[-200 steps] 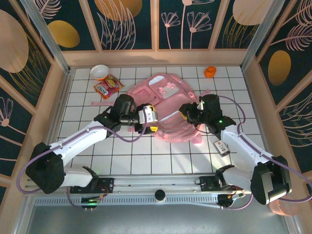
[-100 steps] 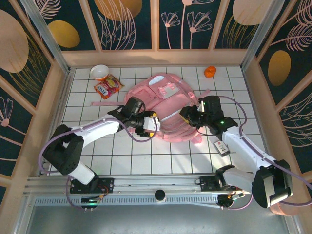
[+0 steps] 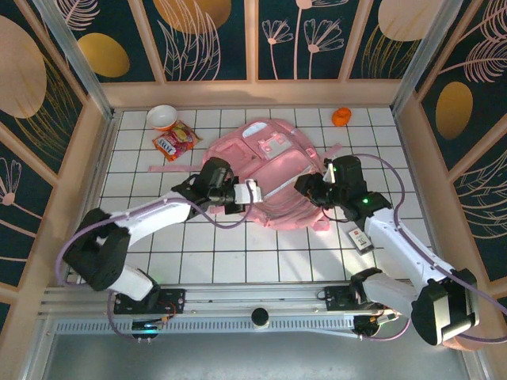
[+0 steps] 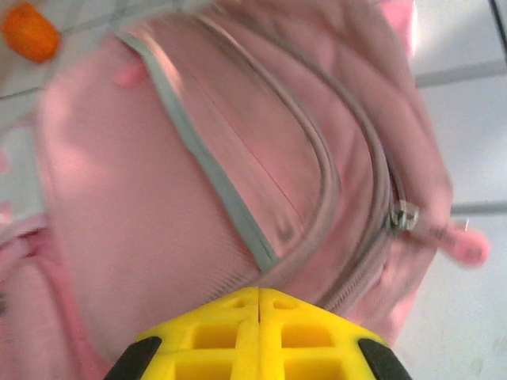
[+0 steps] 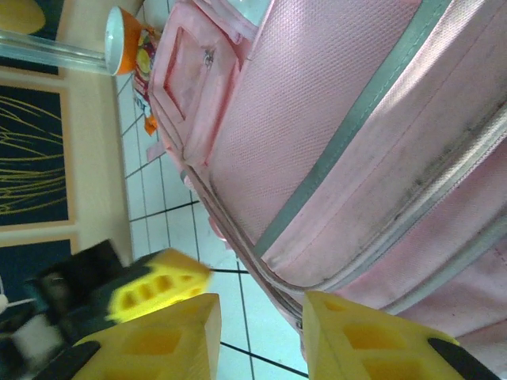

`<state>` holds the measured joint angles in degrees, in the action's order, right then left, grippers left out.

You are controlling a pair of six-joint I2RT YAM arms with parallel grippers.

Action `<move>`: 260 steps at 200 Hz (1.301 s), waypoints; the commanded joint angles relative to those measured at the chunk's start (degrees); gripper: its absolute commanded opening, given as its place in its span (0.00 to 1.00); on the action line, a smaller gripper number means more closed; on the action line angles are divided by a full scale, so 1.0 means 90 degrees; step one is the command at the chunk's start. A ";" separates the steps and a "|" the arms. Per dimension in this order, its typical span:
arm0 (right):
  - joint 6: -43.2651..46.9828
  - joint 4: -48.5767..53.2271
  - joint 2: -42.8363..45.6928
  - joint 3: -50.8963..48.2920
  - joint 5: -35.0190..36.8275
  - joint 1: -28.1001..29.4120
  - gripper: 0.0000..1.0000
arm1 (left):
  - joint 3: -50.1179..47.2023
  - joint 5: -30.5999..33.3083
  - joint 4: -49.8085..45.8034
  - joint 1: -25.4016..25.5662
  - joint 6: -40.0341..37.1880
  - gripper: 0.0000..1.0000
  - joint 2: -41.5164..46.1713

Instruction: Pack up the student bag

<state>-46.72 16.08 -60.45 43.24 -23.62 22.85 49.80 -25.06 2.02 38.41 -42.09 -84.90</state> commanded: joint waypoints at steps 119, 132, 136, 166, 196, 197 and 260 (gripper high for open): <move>-0.0421 0.0442 0.0047 -0.0030 0.0332 0.0386 0.36 | 0.0621 0.0105 -0.0584 0.0038 -0.1247 0.70 -0.0319; -0.0354 0.0483 0.0017 0.0013 0.0329 0.0357 0.36 | 0.0892 0.0138 -0.0771 0.0041 -0.1757 0.71 -0.0543; -0.0332 0.0502 0.0011 0.0024 0.0338 0.0351 0.36 | 0.0937 0.0149 -0.0803 0.0050 -0.1875 0.71 -0.0611; -0.0268 0.0580 -0.0043 0.0037 0.0319 0.0319 0.36 | 0.1200 0.0090 -0.1056 0.0098 -0.2526 0.71 -0.1031; -0.0268 0.0541 -0.0071 0.0032 0.0290 0.0320 0.36 | 0.1340 0.0079 -0.1296 0.0180 -0.2812 0.72 -0.1334; -0.0268 0.0540 -0.0071 0.0035 0.0290 0.0316 0.36 | 0.1345 0.0079 -0.1307 0.0178 -0.2818 0.72 -0.1346; -0.0265 0.0548 -0.0111 0.0050 0.0283 0.0303 0.36 | 0.1418 0.0466 -0.0941 0.0240 -0.2747 0.71 -0.1947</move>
<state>-48.62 22.28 -61.08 43.18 -20.73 25.91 61.14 -23.00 -7.73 40.12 -66.00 -99.53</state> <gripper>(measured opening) 0.362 0.716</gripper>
